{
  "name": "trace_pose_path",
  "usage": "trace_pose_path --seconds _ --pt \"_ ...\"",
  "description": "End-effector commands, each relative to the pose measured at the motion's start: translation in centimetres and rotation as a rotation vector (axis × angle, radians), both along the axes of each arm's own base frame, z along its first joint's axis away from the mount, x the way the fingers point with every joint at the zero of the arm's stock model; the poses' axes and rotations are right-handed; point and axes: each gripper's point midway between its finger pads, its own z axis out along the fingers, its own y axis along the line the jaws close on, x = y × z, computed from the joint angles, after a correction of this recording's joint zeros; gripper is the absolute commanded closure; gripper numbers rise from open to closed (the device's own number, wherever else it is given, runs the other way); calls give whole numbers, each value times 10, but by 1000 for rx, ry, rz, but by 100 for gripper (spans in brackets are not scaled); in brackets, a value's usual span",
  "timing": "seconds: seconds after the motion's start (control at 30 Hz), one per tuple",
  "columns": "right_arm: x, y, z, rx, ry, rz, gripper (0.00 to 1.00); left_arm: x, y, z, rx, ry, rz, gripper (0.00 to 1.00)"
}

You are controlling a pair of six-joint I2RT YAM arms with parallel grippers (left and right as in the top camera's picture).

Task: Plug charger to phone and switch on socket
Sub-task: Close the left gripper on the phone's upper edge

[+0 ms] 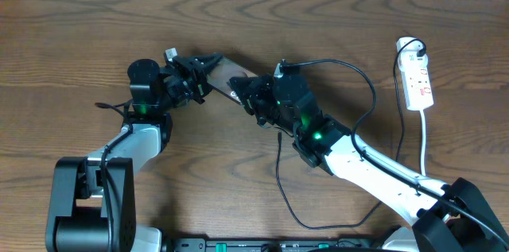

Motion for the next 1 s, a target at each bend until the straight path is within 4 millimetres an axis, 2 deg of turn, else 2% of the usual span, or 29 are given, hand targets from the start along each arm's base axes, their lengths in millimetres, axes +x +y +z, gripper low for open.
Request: trace_pose_path --seconds 0.0,0.2,0.97 --pt "1 4 8 10 -17 -4 99 -1 -1 8 11 -38 -5 76" --pt "1 4 8 10 -17 -5 99 -1 -1 9 10 -38 -5 79" --pt "2 3 6 -19 -38 -10 99 -3 -7 9 -88 69 5 79"
